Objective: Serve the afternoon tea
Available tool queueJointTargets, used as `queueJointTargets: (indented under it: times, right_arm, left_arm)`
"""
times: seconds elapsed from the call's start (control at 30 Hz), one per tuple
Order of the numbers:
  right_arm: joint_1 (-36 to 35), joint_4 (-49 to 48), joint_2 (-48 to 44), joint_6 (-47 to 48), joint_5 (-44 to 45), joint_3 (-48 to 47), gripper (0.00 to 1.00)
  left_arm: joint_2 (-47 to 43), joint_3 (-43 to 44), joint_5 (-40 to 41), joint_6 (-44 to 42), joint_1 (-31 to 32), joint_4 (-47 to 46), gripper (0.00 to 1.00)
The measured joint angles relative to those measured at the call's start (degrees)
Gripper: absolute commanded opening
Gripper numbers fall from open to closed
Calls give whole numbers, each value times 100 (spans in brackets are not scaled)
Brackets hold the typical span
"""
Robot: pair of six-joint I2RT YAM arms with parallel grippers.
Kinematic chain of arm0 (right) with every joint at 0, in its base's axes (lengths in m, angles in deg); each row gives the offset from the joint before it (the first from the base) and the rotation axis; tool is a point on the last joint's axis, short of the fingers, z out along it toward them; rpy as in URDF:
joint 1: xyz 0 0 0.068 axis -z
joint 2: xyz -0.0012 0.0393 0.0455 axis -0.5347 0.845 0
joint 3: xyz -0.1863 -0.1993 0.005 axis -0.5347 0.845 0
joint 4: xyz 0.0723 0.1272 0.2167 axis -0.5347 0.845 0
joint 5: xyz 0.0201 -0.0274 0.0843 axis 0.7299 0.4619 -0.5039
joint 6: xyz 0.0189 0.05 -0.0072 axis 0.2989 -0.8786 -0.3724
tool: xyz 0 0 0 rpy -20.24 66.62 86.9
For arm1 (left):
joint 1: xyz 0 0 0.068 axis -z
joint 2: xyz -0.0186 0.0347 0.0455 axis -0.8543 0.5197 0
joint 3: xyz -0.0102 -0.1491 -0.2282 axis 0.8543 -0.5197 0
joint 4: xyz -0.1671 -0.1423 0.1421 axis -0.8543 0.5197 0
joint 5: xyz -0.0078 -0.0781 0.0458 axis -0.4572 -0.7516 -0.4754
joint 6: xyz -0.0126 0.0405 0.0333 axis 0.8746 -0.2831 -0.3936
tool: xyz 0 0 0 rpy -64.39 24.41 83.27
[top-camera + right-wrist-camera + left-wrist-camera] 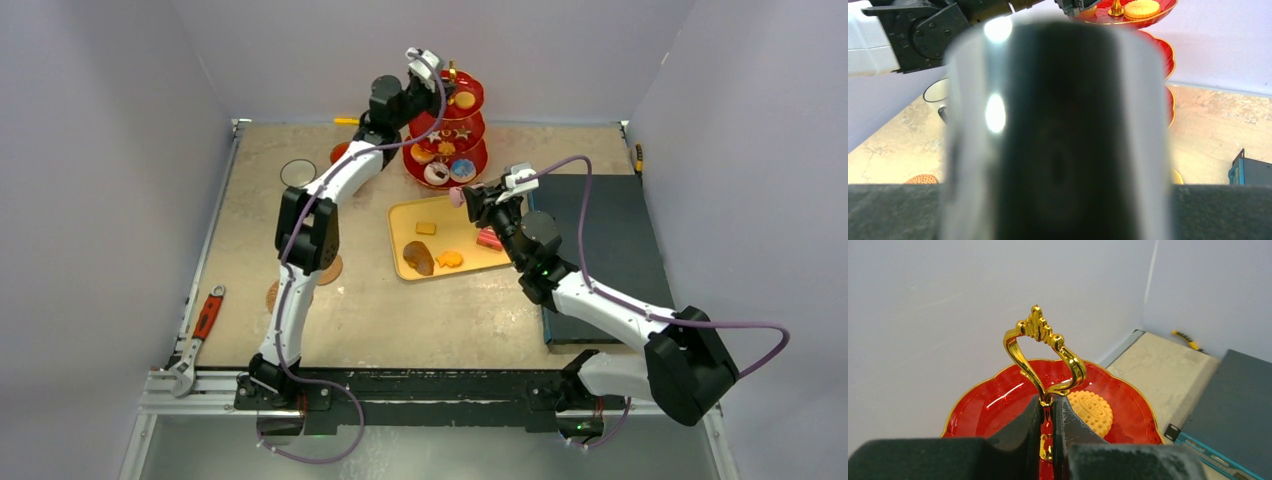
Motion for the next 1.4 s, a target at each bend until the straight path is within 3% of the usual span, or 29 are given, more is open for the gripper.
queueJointTargets:
  times: [0.2,0.47,0.5,0.63,0.73,0.8,0.93,1.17,1.27,1.4]
  right_arm:
    - [2,-26,0,-9,0,70,34]
    - [7,-50,-63,-11,2,275,33]
    - [9,-50,-76,-13,2,289,33]
    - [28,-57,-87,-13,2,297,34]
    - [39,-57,-87,-13,2,297,34]
    - [42,-55,-87,-13,2,297,34]
    - [42,-55,-87,-15,0,297,34]
    - [42,-52,-79,-20,-9,297,34]
    - [42,-48,-72,-20,-13,297,34]
    - [42,-48,-72,-20,-13,297,34]
  left_arm:
    - [-704,-988,1705,-686,557,7,0]
    - [-848,-1075,3370,-999,979,275,0]
    - [-863,-1078,3447,-997,984,286,7]
    - [-1025,-1200,3694,-1045,994,468,55]
    - [-1351,-1497,3679,-1093,973,525,81]
    - [-1558,-1580,3471,-1014,909,649,94]
    - [-1821,-1438,2107,-446,463,1016,99]
    - [-1237,74,-358,166,-780,1963,95]
    - [-680,879,-1217,323,-955,2205,90]
    - [-188,1117,-2205,529,-935,2175,88]
